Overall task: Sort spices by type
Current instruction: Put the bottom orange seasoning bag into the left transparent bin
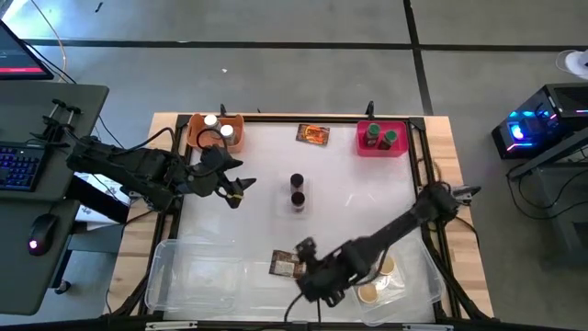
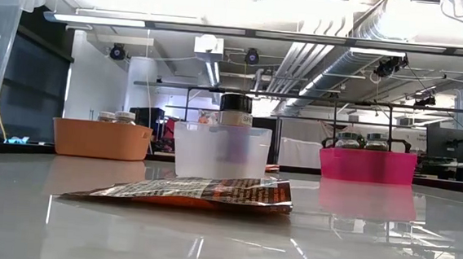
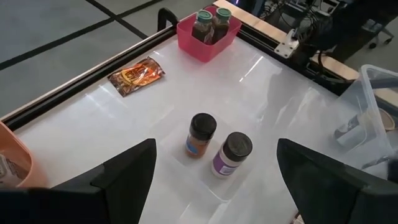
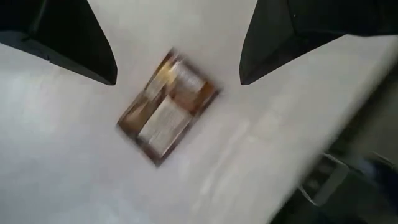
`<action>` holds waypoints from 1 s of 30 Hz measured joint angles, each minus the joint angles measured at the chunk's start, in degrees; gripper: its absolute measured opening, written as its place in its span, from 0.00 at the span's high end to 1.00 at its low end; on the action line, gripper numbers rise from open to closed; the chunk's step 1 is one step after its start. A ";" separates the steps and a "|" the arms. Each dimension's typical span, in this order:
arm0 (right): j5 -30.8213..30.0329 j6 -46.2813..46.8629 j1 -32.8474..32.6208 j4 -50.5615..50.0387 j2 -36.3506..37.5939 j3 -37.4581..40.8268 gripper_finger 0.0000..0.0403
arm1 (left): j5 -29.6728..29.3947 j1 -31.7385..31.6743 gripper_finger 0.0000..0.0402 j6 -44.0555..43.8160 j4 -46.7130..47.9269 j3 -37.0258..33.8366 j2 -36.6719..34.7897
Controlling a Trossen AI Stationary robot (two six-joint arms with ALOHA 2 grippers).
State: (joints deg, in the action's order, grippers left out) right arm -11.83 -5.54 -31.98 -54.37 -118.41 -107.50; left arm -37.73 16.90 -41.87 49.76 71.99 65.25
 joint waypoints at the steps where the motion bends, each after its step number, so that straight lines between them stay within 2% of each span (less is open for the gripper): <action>1: -1.53 -2.90 -0.38 1.53 -1.41 0.00 0.17 | -0.03 0.00 0.20 -0.09 -0.09 0.00 0.00; 5: -0.96 -5.89 -0.90 4.16 -5.83 0.00 0.17 | 0.20 0.00 0.20 -1.53 -0.09 0.00 0.00; 10: 0.96 -5.22 0.58 3.27 -6.62 0.00 0.17 | 0.24 0.01 0.20 -2.35 -0.11 0.00 0.00; 16: 14.19 -2.07 4.96 1.64 -6.42 0.00 0.22 | 0.25 0.01 0.20 -4.84 -0.11 0.00 0.00; 18: 16.52 -0.90 6.24 1.47 -6.44 0.00 0.23 | 0.25 0.01 0.20 -5.07 -0.14 0.00 0.00; 22: 14.50 0.40 7.84 1.32 -6.47 0.00 0.24 | 0.25 0.01 0.20 -5.42 -0.13 0.00 0.00; 26: 11.19 -7.43 7.52 1.14 -6.62 0.60 0.24 | 0.25 0.01 0.20 -5.96 -0.12 0.00 0.00; 30: 10.77 -12.80 6.99 1.68 -6.88 3.94 0.24 | 0.19 0.01 0.20 -6.01 -0.10 0.00 0.00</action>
State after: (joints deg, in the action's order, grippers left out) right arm -1.07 -18.35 -24.99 -52.70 -125.29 -103.57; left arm -37.54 16.91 -47.88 49.66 71.99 65.25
